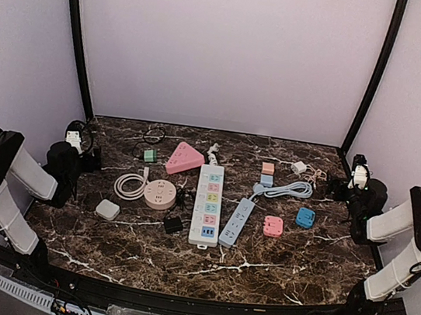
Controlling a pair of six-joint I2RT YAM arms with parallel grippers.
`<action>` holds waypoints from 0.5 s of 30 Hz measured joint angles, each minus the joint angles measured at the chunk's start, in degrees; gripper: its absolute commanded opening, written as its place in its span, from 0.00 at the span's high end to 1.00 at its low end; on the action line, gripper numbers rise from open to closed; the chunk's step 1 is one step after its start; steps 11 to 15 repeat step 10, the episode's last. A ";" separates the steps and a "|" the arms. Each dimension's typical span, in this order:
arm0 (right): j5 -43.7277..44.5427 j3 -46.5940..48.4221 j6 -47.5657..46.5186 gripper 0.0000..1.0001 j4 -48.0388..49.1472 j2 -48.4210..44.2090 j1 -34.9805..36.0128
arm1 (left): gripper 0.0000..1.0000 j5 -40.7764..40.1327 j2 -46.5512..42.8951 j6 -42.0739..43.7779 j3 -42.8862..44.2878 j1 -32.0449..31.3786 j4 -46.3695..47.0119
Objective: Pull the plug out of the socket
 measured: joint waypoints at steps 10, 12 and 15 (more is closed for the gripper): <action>-0.31 0.04 -0.02 0.01 -0.04 0.00 -0.02 | 0.01 0.00 0.00 0.00 0.00 0.00 0.00; -0.31 0.04 -0.02 0.01 -0.04 0.00 -0.02 | 0.01 0.00 0.00 0.00 0.00 0.00 0.00; -0.31 0.04 -0.02 0.01 -0.04 0.00 -0.02 | 0.01 0.00 0.00 0.00 0.00 0.00 0.00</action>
